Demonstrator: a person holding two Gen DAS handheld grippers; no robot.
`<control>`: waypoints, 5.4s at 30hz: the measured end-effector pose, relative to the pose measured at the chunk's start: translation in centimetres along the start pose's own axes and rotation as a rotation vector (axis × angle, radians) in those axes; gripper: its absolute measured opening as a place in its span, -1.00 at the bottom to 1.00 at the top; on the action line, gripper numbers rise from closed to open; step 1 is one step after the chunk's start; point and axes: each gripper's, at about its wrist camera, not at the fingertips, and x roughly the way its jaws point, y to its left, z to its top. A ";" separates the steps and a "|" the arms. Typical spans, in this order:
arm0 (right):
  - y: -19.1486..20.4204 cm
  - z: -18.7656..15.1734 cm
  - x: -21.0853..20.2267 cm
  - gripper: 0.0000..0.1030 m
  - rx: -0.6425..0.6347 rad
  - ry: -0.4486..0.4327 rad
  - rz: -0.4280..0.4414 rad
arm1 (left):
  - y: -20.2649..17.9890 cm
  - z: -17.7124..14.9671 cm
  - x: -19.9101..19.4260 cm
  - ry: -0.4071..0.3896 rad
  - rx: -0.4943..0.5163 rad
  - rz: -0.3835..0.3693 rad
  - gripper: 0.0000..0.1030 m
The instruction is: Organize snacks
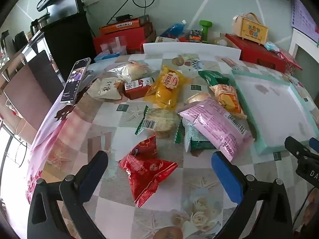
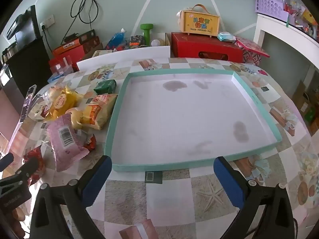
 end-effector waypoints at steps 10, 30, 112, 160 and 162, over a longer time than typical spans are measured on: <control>-0.1 -0.2 1.5 1.00 0.013 0.034 0.012 | 0.2 0.2 0.8 0.012 -0.010 -0.049 1.00; -0.8 -0.3 2.2 1.00 0.020 0.059 0.011 | 0.1 0.2 0.8 0.011 -0.006 -0.057 1.00; 10.6 2.1 0.3 1.00 -0.226 -0.048 0.285 | 5.4 -1.2 2.8 0.100 -0.168 -0.161 0.99; 13.1 1.8 2.4 -0.17 -0.273 -0.018 0.367 | 7.6 -1.2 3.2 0.040 -0.277 -0.257 -0.13; 13.0 1.9 2.3 -0.17 -0.267 -0.021 0.371 | 7.7 -1.2 3.0 0.029 -0.285 -0.259 -0.13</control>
